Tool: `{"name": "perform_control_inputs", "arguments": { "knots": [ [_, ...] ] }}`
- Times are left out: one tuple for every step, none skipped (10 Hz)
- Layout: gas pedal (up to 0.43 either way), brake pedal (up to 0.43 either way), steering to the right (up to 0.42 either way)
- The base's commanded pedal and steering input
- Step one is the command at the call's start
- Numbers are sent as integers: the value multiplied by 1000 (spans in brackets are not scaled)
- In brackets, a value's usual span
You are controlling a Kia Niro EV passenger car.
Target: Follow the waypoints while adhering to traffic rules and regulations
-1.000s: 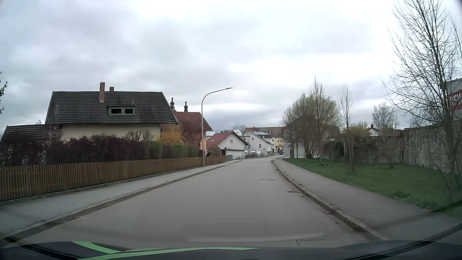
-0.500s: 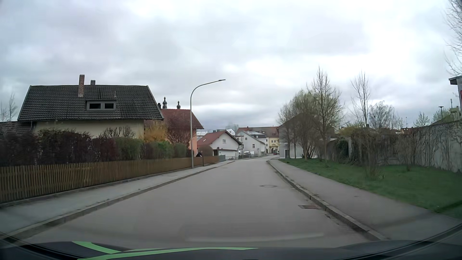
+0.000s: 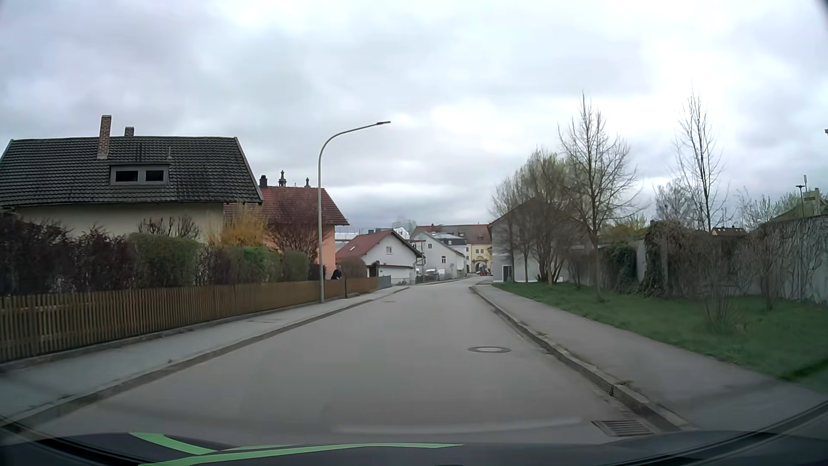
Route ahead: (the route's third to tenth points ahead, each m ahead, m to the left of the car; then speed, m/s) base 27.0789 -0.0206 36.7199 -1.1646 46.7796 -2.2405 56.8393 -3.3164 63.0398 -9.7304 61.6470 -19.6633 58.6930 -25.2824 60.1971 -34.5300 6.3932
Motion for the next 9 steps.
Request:
{"name": "perform_control_inputs", "arguments": {
  "knots": [
    [8, 0, 30],
    [8, 0, 30],
    [8, 0, 30],
    [20, 0, 30],
    [20, 0, 29],
    [20, 0, 30],
    [28, 0, 28],
    [28, 0, 26],
    [28, 0, 24]
  ]
}}
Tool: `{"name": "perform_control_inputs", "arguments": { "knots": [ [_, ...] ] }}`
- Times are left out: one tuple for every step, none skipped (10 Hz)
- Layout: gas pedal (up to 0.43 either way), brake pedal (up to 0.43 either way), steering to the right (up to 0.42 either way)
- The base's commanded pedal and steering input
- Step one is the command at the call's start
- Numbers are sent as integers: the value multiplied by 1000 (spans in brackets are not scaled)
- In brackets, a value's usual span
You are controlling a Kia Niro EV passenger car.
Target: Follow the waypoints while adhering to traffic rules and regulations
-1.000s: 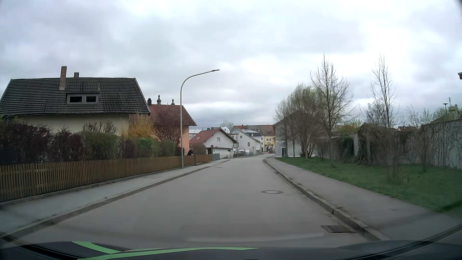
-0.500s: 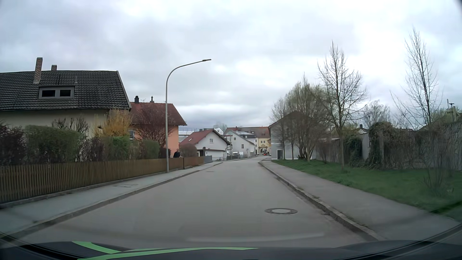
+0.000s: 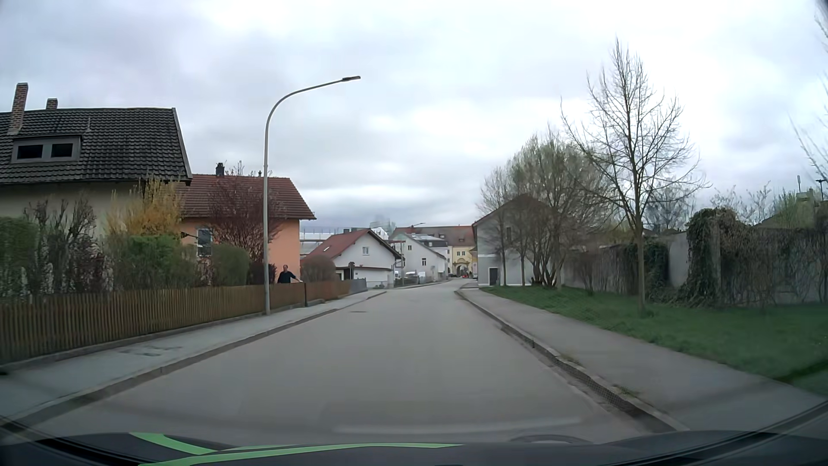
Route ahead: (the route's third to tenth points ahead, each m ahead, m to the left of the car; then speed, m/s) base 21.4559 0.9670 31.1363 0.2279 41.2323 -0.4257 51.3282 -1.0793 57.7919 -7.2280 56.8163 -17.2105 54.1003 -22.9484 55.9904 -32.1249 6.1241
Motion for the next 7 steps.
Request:
{"name": "perform_control_inputs", "arguments": {
  "knots": [
    [28, 0, 19],
    [39, 0, 18],
    [39, 0, 17],
    [39, 0, 17],
    [39, 0, 16],
    [39, 0, 16],
    [39, 0, 15]
  ]
}}
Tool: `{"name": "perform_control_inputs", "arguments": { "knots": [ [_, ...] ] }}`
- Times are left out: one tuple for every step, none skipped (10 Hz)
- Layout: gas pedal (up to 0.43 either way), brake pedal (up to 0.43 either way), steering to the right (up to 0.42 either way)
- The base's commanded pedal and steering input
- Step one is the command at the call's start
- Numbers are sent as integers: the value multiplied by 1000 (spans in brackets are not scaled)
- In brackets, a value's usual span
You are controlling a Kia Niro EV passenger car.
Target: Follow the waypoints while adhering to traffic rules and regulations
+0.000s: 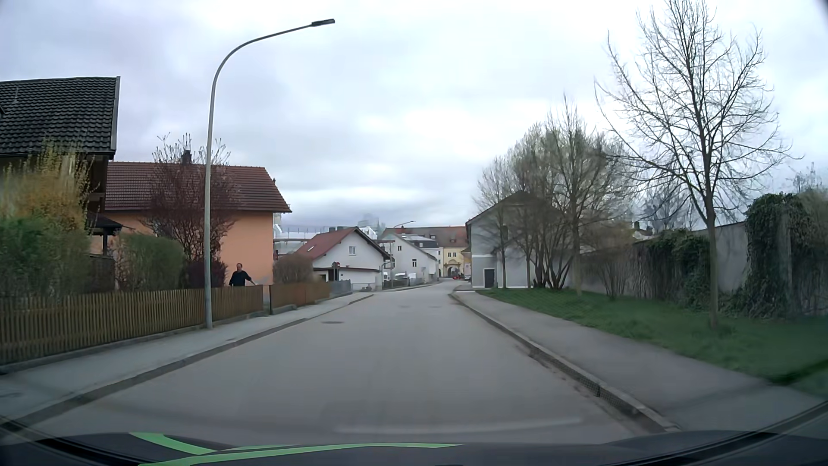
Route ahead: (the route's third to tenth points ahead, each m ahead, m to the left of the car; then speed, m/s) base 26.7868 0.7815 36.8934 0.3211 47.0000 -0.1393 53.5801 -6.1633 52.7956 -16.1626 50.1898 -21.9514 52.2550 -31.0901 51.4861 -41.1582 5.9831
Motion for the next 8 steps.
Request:
{"name": "perform_control_inputs", "arguments": {
  "knots": [
    [39, 0, 15],
    [39, 0, 15],
    [39, 0, 15],
    [39, 0, 14],
    [28, 0, 13],
    [28, 0, 12],
    [28, 0, 12],
    [28, 0, 12]
  ]
}}
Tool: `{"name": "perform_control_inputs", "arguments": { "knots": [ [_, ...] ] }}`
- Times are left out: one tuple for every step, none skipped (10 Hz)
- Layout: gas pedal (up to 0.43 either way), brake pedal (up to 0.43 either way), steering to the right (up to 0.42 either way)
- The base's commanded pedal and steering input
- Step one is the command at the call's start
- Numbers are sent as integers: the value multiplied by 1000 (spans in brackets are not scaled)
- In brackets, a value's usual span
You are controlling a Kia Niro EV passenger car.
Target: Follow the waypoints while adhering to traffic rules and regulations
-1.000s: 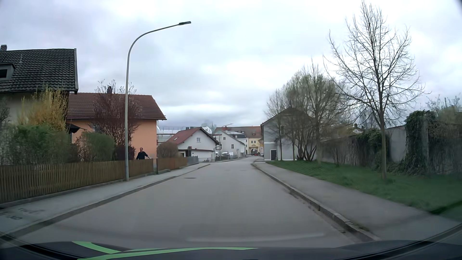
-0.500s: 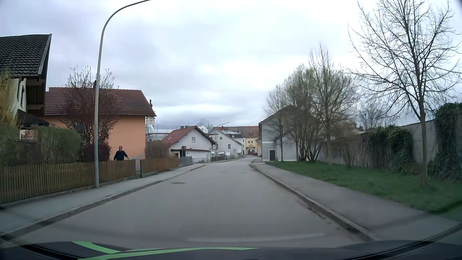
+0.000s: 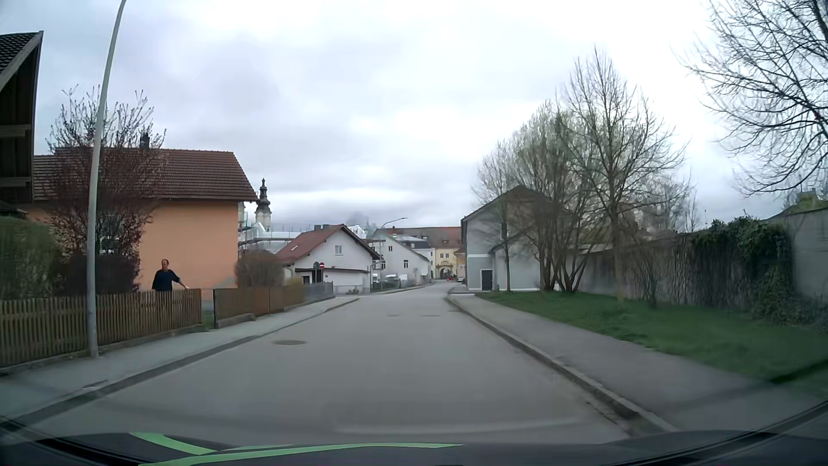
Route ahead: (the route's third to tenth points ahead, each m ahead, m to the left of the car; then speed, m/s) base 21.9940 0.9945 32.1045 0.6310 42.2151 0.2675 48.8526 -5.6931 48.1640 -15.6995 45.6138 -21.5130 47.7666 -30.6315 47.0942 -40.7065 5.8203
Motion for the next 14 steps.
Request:
{"name": "perform_control_inputs", "arguments": {
  "knots": [
    [28, 0, 12],
    [28, 0, 11],
    [28, 0, 11],
    [28, 0, 10],
    [28, 0, 8],
    [28, 0, 5],
    [28, 0, 2],
    [28, 0, 0],
    [28, 0, 0],
    [28, 0, 0],
    [28, 0, 0],
    [39, 0, 1],
    [39, 0, 1],
    [39, 0, 1]
  ]
}}
